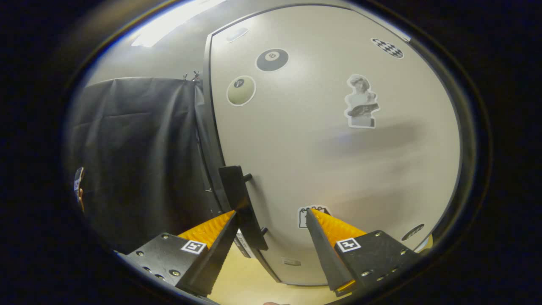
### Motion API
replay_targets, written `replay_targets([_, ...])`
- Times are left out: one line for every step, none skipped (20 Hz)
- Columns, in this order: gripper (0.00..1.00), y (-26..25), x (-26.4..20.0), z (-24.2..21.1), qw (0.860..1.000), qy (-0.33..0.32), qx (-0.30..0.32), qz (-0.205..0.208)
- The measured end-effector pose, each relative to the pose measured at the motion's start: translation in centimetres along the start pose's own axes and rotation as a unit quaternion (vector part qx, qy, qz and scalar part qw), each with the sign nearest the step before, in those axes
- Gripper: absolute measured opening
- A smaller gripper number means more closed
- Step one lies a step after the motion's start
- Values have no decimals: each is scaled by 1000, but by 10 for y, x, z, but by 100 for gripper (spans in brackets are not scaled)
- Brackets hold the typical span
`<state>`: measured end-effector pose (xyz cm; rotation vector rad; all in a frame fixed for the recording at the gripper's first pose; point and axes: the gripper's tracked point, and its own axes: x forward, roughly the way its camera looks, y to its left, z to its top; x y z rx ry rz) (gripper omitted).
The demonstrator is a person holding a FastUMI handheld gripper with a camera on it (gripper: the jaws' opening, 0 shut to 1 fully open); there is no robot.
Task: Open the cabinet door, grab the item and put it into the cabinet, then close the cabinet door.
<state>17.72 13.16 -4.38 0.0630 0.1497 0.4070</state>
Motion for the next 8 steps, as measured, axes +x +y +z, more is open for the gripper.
replay_targets([96,-5,-5,6,1000,-13,-11,-8])
replay_targets([96,-11,-10,13,999,-27,-22,-17])
replay_targets([96,-18,-17,22,998,-41,-34,-25])
replay_targets([96,-24,-24,29,997,-50,-46,-34])
replay_targets([96,-34,-32,37,996,-59,-58,-41])
replay_targets([96,-46,-41,47,994,-69,-71,-52])
replay_targets([96,-59,-50,55,991,-78,-84,-62])
replay_targets([96,-74,-58,62,989,-85,-95,-74])
